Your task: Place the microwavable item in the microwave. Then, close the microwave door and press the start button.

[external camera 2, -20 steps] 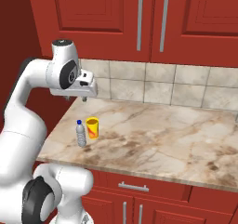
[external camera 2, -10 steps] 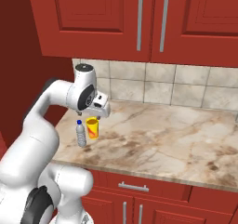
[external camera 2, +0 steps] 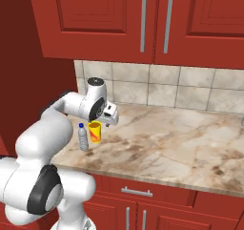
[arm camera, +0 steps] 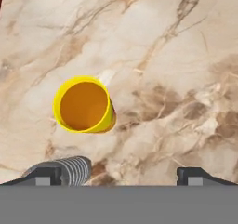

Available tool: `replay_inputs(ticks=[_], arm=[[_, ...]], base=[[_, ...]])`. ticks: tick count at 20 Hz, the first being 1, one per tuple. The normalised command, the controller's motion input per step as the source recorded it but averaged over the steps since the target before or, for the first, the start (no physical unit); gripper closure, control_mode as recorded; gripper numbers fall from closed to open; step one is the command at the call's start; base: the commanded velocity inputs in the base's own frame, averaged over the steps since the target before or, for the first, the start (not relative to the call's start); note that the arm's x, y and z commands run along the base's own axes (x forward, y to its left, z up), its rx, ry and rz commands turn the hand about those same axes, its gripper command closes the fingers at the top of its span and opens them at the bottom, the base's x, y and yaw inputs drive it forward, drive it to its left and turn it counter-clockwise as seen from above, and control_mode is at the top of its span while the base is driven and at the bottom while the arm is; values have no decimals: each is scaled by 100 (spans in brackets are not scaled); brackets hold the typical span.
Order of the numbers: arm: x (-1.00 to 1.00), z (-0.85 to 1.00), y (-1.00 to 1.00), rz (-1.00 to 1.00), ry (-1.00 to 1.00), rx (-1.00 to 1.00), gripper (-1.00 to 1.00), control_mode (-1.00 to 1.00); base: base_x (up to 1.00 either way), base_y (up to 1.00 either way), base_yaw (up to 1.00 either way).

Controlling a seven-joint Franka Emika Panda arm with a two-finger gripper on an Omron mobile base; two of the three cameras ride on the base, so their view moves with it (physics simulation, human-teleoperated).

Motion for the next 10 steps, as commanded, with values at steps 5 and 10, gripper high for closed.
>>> replay_inputs(ticks=[5, 10], arm=[[59, -39, 12, 0, 1, 0, -100, -100], [30, -30, 5, -1, 0, 0, -100, -100]], base=[[0, 0, 0], [0, 0, 0]])
